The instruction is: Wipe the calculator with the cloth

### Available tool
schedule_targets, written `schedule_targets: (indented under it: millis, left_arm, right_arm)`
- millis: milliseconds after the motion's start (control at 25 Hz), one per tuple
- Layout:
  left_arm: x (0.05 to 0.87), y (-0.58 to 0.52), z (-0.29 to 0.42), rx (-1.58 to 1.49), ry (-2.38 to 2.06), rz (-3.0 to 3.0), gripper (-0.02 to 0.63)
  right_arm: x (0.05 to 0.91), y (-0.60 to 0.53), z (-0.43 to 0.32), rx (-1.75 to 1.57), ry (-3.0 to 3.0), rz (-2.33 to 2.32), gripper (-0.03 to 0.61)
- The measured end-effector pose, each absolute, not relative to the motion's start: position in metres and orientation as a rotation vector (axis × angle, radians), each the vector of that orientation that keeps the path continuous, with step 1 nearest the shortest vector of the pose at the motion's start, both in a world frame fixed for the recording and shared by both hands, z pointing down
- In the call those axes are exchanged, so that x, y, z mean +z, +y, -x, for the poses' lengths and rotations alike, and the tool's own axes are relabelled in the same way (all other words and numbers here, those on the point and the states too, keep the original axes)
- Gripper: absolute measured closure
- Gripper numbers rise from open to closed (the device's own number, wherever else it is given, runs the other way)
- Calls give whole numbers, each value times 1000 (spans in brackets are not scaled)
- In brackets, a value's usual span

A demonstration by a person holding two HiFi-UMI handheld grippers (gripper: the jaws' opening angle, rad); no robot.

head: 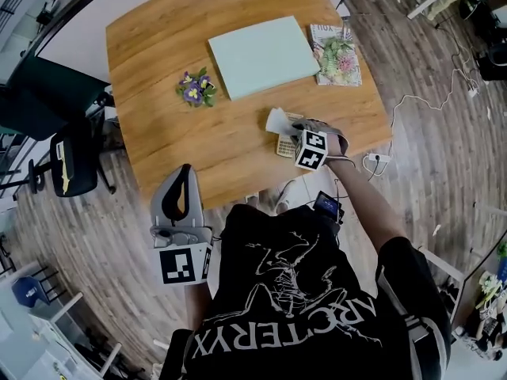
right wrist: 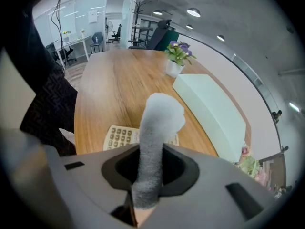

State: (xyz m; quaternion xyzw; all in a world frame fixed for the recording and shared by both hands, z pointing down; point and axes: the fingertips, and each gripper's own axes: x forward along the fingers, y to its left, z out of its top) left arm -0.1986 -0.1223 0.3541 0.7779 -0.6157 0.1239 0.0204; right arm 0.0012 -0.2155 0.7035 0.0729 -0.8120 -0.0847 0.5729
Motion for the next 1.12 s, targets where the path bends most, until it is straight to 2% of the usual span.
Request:
schedule_targets:
  millis: [880, 1120]
  left_arm:
    - [356, -131, 176, 280, -1797, -2482, 611]
    - [350, -131, 174, 276, -1792, -2508, 611]
  right_arm:
    - [706, -95, 18, -120, -1967, 3, 485]
    - [649, -113, 17, -51, -2115, -181, 485]
